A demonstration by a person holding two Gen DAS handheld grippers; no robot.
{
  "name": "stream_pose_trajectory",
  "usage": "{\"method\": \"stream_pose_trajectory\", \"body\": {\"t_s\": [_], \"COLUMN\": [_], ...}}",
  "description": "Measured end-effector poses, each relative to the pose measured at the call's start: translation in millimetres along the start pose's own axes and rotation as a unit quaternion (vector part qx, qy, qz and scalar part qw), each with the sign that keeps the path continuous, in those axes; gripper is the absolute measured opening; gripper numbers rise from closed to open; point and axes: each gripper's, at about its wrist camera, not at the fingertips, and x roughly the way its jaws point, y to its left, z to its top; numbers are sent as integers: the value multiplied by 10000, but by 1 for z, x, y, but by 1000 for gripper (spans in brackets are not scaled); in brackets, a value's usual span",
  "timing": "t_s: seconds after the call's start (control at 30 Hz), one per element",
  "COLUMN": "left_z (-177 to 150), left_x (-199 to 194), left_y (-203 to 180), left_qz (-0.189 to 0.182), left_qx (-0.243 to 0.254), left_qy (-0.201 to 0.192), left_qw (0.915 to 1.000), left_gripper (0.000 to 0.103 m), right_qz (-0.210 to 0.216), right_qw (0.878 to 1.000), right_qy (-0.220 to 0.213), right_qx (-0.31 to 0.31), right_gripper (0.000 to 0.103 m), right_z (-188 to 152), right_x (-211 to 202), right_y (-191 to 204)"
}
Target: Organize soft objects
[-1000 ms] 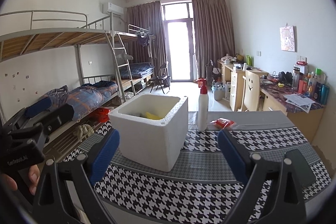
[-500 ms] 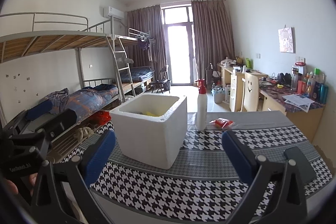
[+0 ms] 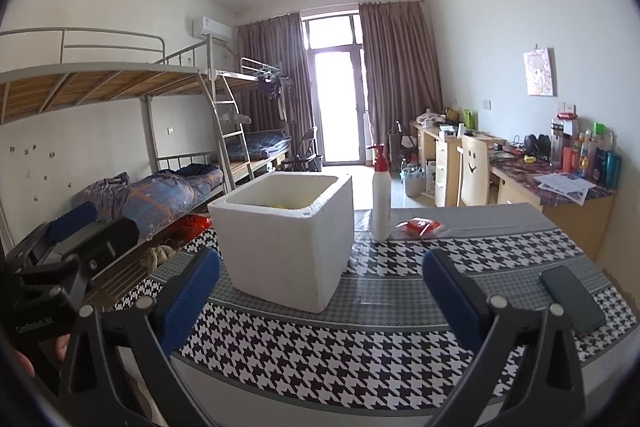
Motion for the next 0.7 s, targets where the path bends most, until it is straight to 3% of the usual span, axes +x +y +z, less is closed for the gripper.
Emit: {"method": "stream_pose_trajectory", "body": {"t_s": [0.7], "left_z": [-16], "left_x": [3], "left_y": [0], "left_qz": [33], "left_qx": [-25], "left_qy": [29], "left_qw": [10000], "left_gripper": [102], "right_qz": [-105], "right_qw": [9999], "right_qy": [-1], "right_qx": [27], "right_gripper": [102], "right_z": [-14], "right_x": [0], "right_y": [-3]}}
